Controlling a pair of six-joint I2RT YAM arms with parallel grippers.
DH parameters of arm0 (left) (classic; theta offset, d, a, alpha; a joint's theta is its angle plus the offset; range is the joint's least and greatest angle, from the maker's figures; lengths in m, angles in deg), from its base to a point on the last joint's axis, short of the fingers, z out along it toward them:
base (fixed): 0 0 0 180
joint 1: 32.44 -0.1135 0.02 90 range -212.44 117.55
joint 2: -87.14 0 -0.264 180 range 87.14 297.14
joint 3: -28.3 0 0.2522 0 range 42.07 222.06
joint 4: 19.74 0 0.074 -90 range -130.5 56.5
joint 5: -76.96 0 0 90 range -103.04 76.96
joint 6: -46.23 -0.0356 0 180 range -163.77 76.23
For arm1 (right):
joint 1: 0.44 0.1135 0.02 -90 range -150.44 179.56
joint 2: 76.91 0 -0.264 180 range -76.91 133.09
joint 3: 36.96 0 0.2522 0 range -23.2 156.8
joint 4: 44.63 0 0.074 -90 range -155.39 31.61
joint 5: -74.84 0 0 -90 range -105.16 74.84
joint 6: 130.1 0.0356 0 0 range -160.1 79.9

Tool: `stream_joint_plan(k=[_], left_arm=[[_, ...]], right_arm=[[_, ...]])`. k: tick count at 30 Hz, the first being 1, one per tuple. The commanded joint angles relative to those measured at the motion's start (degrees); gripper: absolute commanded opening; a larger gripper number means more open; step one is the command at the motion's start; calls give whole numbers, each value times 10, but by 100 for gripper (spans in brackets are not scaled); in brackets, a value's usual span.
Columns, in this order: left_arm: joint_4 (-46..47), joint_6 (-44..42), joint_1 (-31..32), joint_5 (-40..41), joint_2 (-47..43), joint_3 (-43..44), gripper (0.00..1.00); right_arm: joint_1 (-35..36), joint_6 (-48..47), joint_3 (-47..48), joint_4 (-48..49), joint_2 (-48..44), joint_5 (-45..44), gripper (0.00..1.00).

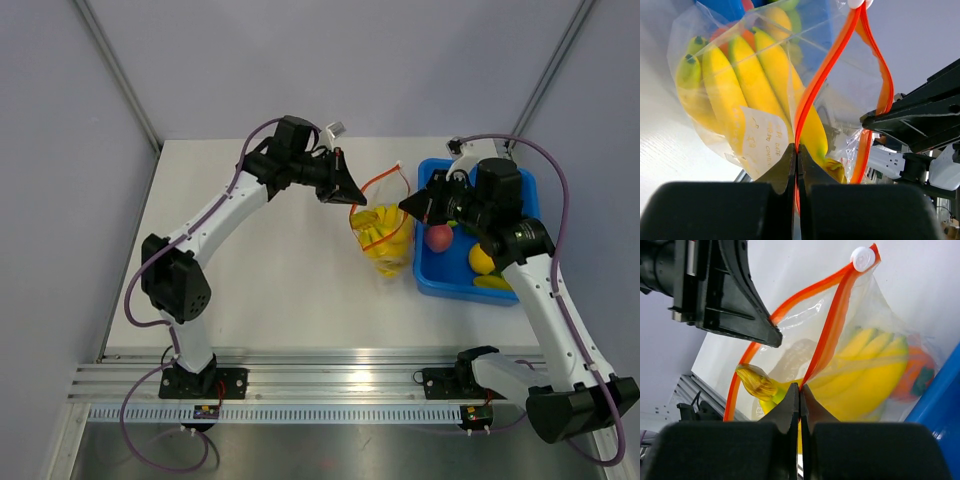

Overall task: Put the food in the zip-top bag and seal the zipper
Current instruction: Adjust the zipper food storage bag at the center of the board.

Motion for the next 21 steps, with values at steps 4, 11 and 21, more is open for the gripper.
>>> stream_joint_plan(k=[4, 11, 21], left_arm=[[-9, -23, -4, 27, 3, -20, 0], [-73, -45, -3, 45, 7, 68, 0], [-84, -67, -1, 112, 13, 9, 0]], right_arm=[[5, -2, -73, 27, 63, -3, 0], [29, 26, -28, 59, 74, 39, 0], [49, 45, -50, 112, 90, 42, 0]])
